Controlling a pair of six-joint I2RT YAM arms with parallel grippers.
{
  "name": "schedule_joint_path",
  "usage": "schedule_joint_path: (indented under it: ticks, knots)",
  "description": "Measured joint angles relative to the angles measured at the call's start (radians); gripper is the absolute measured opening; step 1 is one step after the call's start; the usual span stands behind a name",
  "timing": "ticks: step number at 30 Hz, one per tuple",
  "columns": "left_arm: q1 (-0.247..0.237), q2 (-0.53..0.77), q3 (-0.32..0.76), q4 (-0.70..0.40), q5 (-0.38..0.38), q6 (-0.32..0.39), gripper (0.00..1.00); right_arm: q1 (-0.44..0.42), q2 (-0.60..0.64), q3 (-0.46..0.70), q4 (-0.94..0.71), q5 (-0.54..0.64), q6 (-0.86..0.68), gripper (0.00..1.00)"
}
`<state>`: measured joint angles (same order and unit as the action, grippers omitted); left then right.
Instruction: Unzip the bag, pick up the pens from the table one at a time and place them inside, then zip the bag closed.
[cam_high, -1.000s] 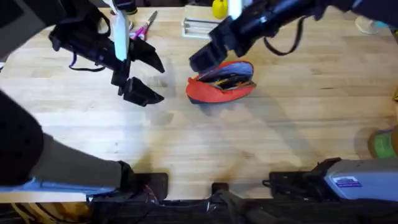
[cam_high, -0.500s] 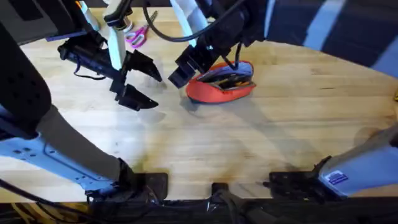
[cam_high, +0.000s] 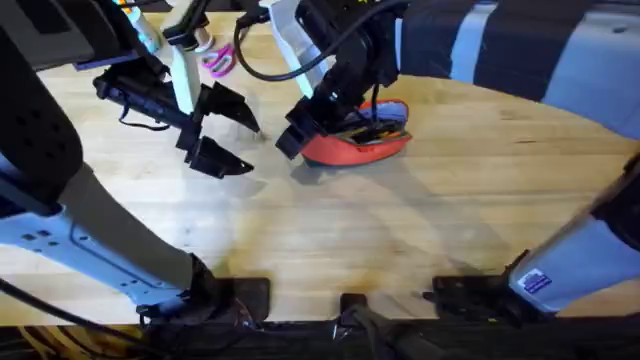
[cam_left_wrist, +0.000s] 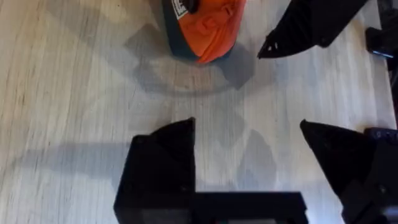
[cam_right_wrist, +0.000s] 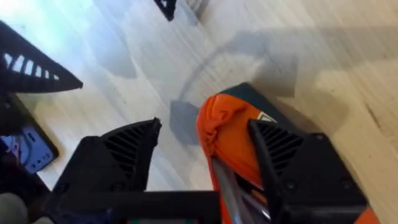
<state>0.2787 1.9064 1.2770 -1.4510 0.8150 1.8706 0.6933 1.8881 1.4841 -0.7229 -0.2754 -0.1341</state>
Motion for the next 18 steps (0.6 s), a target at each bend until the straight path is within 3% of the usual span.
schedule_joint_path:
  ticks: [4,9,18]
  knots:
    - [0.000,0.000,0.000,0.000,0.001,0.000,0.993,0.000,0.000,0.000,-0.010,-0.003,0.012,0.693]
    - [0.000,0.000,0.000,0.000,0.001,0.000,0.993,0.000,0.000,0.000,-0.002,-0.003,0.053,0.632]
    - [0.000,0.000,0.000,0.000,0.001,0.000,0.993,-0.001,0.000,0.000,0.001,-0.013,0.087,0.426]
